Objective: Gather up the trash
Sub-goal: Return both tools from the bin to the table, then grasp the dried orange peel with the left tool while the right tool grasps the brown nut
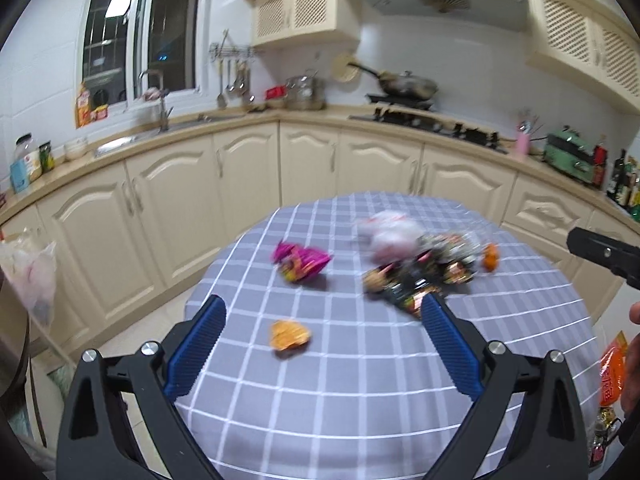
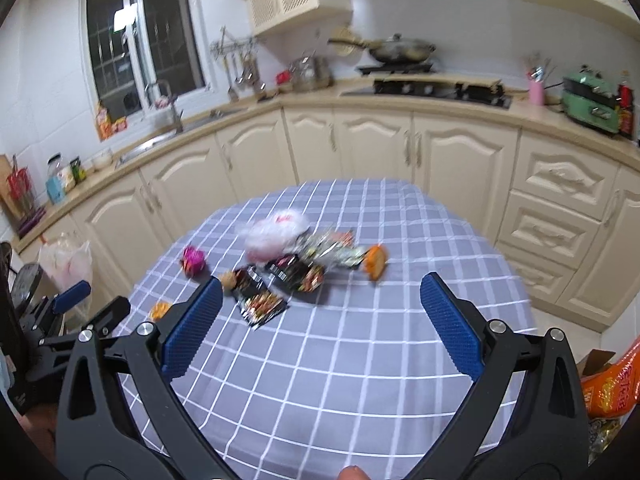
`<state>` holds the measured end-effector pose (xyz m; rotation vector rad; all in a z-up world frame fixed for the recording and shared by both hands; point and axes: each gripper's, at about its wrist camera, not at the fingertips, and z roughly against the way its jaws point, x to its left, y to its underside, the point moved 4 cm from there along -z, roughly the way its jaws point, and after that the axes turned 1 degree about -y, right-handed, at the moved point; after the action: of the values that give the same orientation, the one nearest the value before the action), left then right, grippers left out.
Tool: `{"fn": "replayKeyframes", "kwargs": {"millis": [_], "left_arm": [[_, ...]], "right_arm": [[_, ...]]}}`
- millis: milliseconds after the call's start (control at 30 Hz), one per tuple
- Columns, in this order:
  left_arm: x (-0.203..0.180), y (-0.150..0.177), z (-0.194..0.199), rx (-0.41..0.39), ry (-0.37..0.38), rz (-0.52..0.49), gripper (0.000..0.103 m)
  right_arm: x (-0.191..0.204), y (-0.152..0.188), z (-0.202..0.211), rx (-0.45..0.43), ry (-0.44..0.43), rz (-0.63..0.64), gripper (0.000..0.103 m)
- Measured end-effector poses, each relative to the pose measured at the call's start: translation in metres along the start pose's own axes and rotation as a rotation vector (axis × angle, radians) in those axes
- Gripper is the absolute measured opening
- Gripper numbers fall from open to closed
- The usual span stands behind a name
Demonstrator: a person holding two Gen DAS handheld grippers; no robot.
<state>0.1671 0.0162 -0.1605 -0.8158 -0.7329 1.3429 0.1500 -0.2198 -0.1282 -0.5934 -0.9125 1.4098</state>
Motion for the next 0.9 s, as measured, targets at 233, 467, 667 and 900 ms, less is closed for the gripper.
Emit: {"fn": "replayKeyframes", "kwargs": {"millis": [233, 467, 667, 900], "left_arm": [[0.030, 0.019, -0.053, 0.118, -0.053, -0.012, 0.096], [0.032, 0.024, -0.085, 0.208, -0.044, -0.039, 0.095], [0.026, 0.031, -0.104, 0.296, 0.034, -0.065, 0.047], [0.019, 0.032, -0.100, 0.276, 0.078, -0.071, 0.034]], "right_arm": [[0.020, 0.019, -0.058, 0.145, -0.076, 0.036, 0.097], [0.042, 0.026, -0.110, 0.240, -0.129, 0.097, 0.097], [0.054, 0.029, -0.157, 0.327, -0.126, 0.144, 0.091], [0.066, 0.029, -0.165, 0.341, -0.097, 0.243, 0.042]]}}
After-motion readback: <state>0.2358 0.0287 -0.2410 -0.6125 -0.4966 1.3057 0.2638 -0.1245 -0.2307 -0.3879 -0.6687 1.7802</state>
